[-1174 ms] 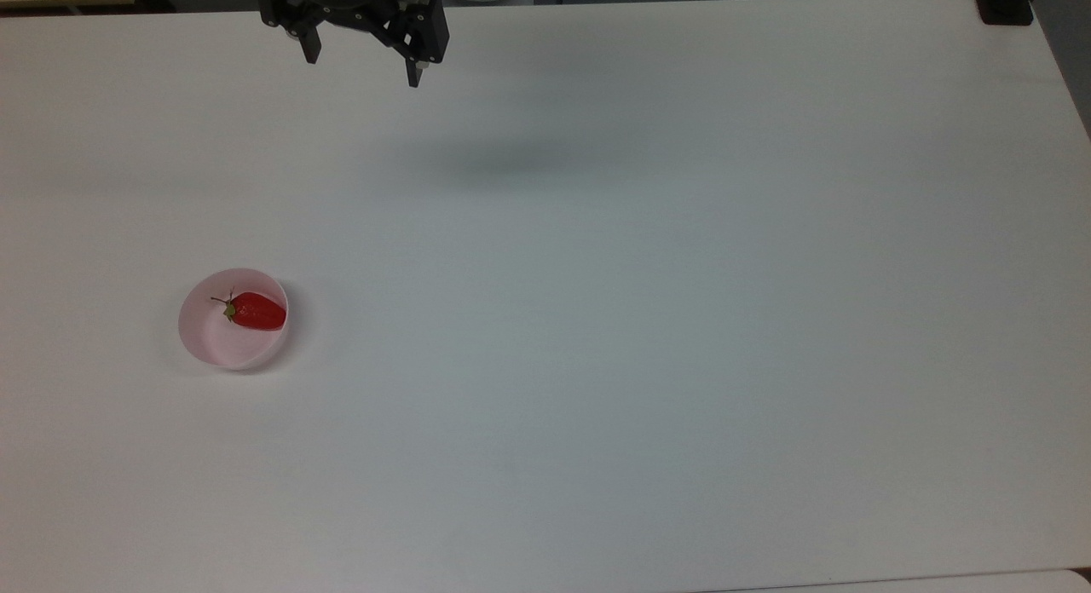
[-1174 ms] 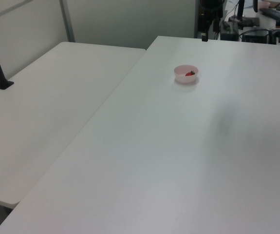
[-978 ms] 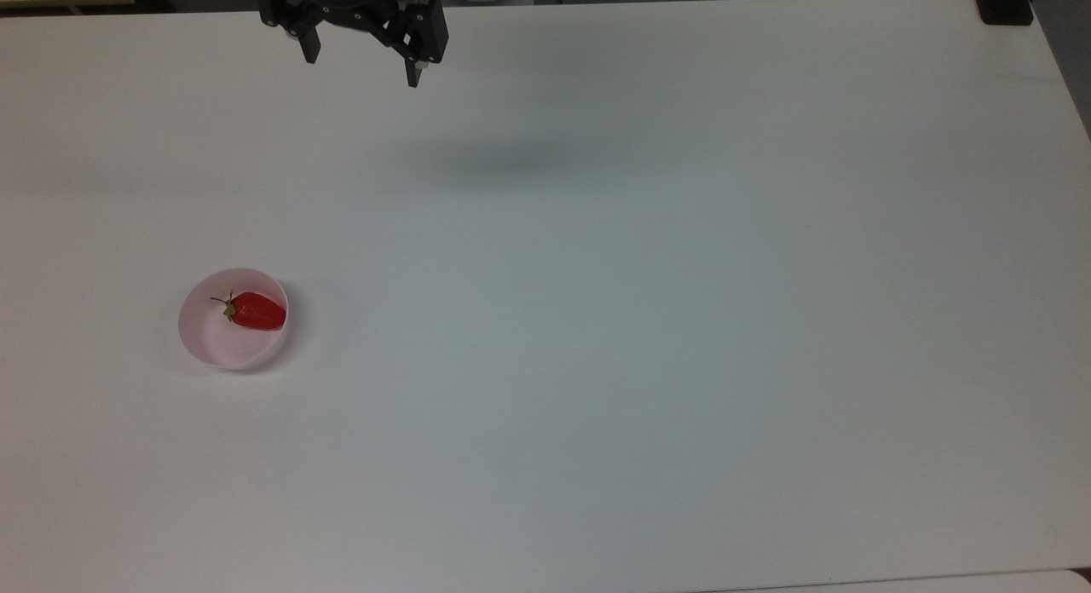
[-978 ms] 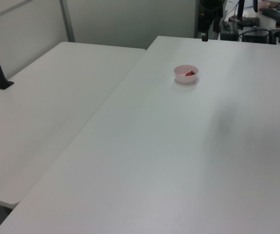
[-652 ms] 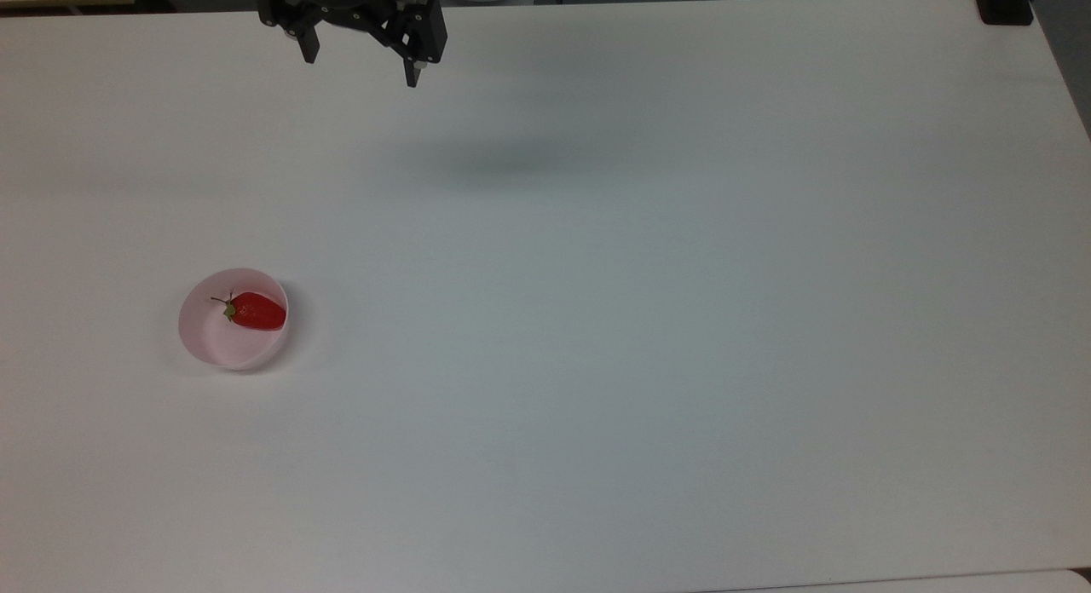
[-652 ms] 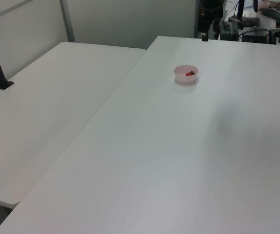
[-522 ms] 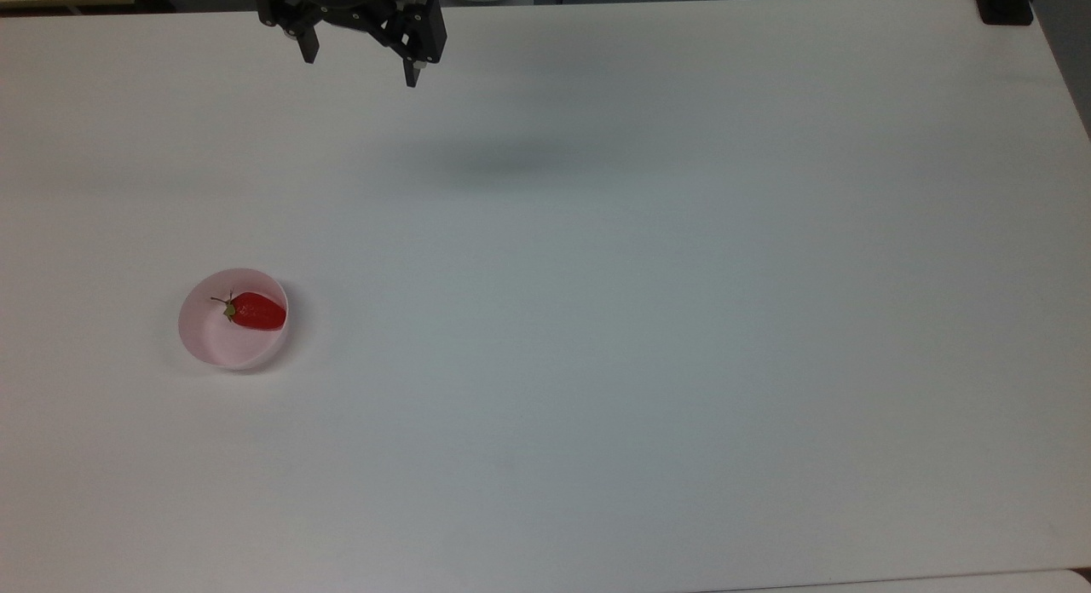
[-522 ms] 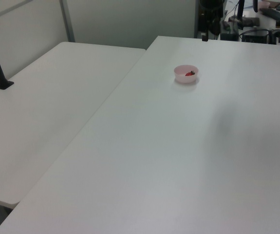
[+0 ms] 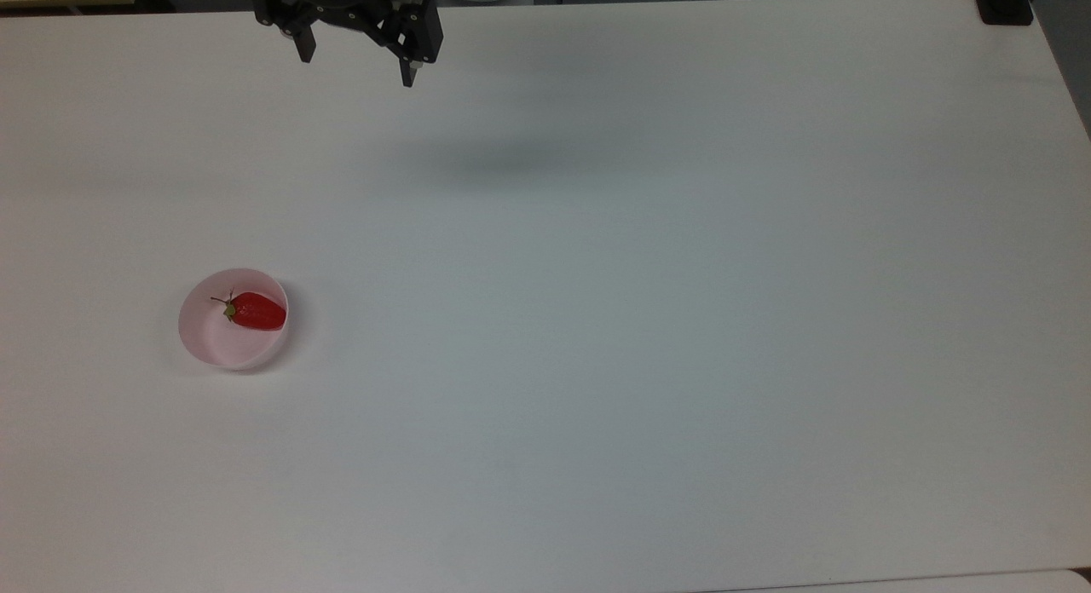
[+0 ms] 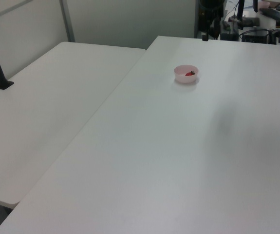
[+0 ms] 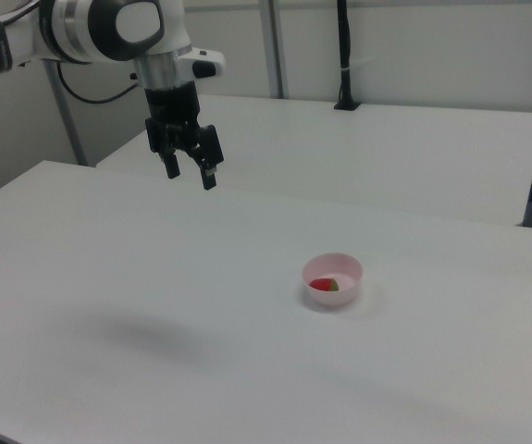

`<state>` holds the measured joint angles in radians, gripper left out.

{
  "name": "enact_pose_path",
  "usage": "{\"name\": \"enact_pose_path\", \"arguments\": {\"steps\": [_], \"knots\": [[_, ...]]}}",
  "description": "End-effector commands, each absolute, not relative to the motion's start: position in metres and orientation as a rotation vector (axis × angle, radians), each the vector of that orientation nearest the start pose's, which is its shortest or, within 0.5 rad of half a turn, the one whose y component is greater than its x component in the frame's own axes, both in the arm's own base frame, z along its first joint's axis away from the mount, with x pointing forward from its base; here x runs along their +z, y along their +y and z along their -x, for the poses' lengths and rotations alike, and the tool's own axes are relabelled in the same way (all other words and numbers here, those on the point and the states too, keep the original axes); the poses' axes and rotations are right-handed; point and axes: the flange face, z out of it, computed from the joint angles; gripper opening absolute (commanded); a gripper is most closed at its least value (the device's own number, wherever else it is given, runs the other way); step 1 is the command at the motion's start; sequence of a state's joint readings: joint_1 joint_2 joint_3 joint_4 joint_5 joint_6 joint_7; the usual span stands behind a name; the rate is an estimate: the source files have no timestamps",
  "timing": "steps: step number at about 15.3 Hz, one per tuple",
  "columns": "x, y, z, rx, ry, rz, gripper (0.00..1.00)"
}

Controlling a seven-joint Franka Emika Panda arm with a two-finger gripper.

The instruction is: Pick up strawberry from bowl

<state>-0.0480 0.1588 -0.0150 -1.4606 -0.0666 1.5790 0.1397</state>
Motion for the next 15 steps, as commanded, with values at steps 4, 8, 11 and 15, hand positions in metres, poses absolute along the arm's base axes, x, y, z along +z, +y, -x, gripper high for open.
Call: {"name": "enact_pose_path", "arguments": {"steps": [4,8,11,15], "knots": [[0.589,-0.043,-0.589,0.102,0.292,3.207,1.0],[0.588,-0.042,-0.59,0.105,0.284,3.206,1.0],[0.581,-0.04,-0.594,0.105,0.26,3.2,1.0],[0.569,-0.045,-0.613,0.012,0.217,3.201,1.0]]}}
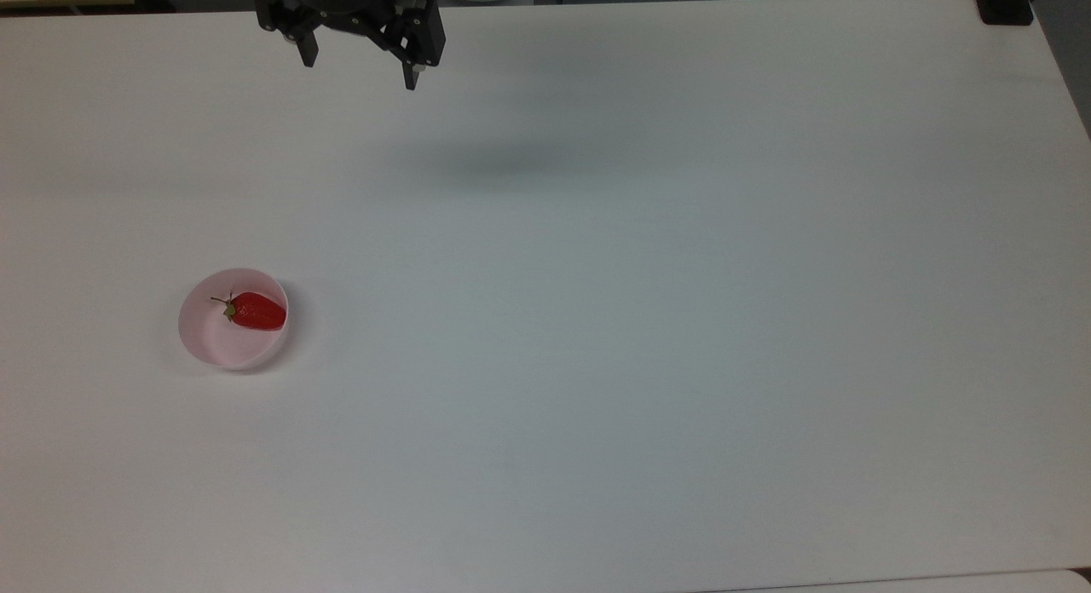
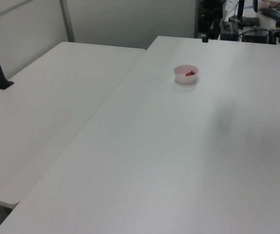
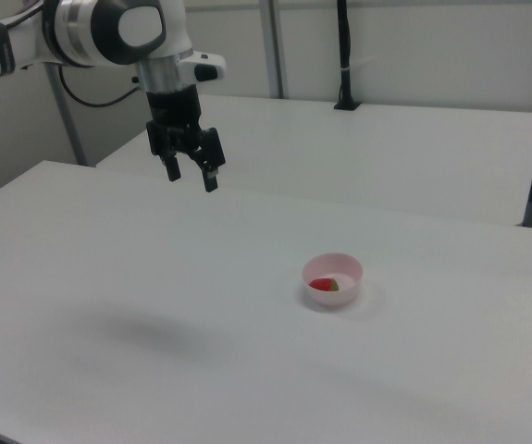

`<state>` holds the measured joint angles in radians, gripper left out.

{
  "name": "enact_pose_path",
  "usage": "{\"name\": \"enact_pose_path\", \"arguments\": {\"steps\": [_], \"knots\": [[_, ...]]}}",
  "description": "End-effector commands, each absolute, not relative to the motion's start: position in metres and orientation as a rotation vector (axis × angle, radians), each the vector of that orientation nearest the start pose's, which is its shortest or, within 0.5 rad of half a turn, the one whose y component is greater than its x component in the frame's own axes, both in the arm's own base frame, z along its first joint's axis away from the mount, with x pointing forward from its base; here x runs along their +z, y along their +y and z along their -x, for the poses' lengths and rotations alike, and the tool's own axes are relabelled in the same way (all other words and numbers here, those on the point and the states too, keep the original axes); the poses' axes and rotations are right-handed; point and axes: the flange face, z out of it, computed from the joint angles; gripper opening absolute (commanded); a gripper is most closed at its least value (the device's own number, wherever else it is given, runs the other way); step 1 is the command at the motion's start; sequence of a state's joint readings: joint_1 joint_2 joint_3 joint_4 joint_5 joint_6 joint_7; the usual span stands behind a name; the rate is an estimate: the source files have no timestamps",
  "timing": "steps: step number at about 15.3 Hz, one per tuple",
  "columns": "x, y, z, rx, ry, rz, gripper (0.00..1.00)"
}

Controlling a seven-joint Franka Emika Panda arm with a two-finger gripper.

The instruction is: Pick up strawberry from bowl

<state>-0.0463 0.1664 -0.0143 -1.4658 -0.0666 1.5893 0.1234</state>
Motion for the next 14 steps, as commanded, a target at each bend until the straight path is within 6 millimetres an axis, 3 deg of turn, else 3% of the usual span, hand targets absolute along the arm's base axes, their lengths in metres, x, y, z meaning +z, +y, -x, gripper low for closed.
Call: {"name": "enact_pose_path", "arguments": {"steps": [1,4,8,10,14], "knots": [[0.563,-0.05,-0.618,0.004,0.191,3.201,1.0],[0.538,-0.064,-0.635,-0.029,0.196,3.209,1.0],[0.508,-0.108,-0.656,-0.128,0.206,3.208,1.0],[0.49,-0.117,-0.667,-0.171,0.205,3.208,1.0],[0.481,-0.156,-0.675,-0.315,0.502,3.109,0.95]]}}
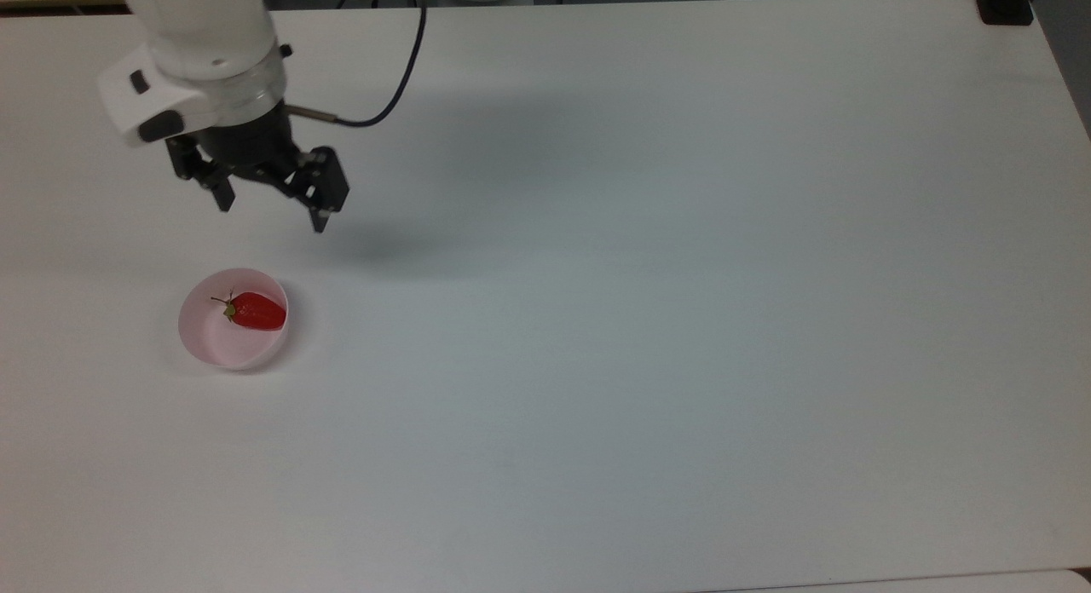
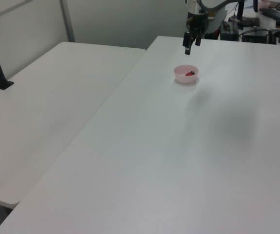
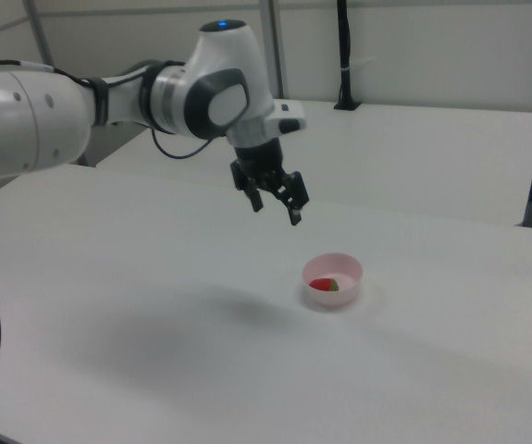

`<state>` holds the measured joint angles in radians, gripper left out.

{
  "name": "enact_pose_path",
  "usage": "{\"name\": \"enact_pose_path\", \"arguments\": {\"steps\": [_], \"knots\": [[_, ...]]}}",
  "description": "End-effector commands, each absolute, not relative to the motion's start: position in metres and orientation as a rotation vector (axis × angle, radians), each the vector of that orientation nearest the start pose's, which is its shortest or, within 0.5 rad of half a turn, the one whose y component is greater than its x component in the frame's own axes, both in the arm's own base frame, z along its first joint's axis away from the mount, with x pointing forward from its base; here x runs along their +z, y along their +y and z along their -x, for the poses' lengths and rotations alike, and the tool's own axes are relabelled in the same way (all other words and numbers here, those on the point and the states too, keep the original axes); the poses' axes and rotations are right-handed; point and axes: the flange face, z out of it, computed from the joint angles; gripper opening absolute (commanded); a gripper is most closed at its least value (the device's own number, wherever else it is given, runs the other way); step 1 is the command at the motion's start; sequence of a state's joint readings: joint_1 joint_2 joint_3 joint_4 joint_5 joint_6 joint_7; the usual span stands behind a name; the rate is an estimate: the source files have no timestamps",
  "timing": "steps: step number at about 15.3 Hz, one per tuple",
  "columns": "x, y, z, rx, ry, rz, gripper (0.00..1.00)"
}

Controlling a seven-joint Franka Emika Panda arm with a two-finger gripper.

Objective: Pick up strawberry from bowl
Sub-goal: 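Move the open gripper over the pink bowl and lower toward the strawberry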

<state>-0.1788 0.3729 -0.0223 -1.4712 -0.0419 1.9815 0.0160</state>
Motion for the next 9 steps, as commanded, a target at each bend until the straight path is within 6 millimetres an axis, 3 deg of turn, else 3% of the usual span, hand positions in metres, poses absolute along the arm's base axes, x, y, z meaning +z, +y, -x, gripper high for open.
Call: {"name": "enact_pose_path", "arguments": {"steps": [1,3,6,9], "knots": [[0.475,-0.163,-0.677,-0.333,0.589,3.089,0.92],[0.453,-0.174,-0.683,-0.346,0.732,3.055,0.91],[0.432,-0.186,-0.689,-0.34,0.616,3.092,0.91],[0.421,-0.201,-0.69,-0.328,0.63,3.091,0.82]]}}
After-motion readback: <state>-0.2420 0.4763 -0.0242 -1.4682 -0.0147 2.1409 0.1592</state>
